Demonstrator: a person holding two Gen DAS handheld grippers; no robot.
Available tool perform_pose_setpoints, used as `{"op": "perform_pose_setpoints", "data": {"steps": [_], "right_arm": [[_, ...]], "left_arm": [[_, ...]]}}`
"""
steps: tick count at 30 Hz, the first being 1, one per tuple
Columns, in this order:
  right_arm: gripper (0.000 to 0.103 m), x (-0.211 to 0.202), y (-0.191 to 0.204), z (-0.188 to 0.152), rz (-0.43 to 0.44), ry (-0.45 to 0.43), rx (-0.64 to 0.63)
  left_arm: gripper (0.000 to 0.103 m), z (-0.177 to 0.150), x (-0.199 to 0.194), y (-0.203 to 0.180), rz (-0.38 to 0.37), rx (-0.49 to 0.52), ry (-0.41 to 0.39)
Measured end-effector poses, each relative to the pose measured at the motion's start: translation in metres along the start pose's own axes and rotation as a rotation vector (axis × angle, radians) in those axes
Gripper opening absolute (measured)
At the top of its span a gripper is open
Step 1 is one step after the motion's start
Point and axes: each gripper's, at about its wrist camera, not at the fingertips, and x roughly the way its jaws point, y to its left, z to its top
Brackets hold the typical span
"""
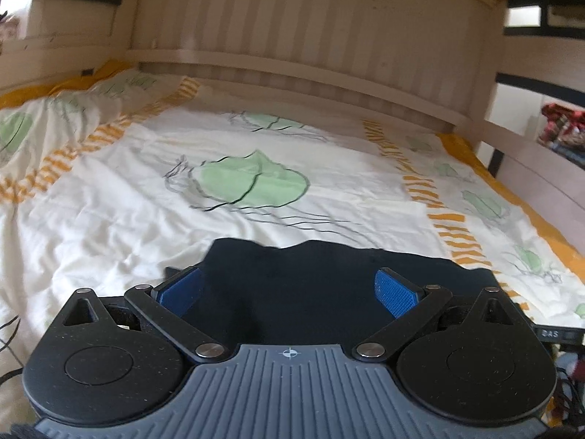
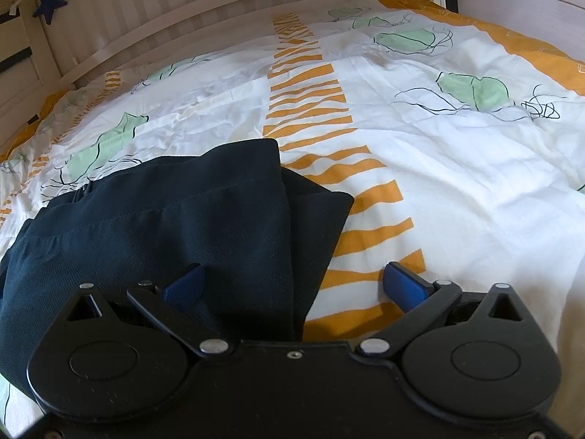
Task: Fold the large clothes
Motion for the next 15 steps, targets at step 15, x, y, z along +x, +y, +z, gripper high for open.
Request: {"op": "perform_pose_setpoints", "data": {"steps": [15], "right_arm": [[0.103, -0.026, -0.018, 0.012, -0.042, -0.150, 0.107]], "left_arm": [[0.101, -0.018, 0.016, -0.073, -0.093, 0.086, 0.063]]}}
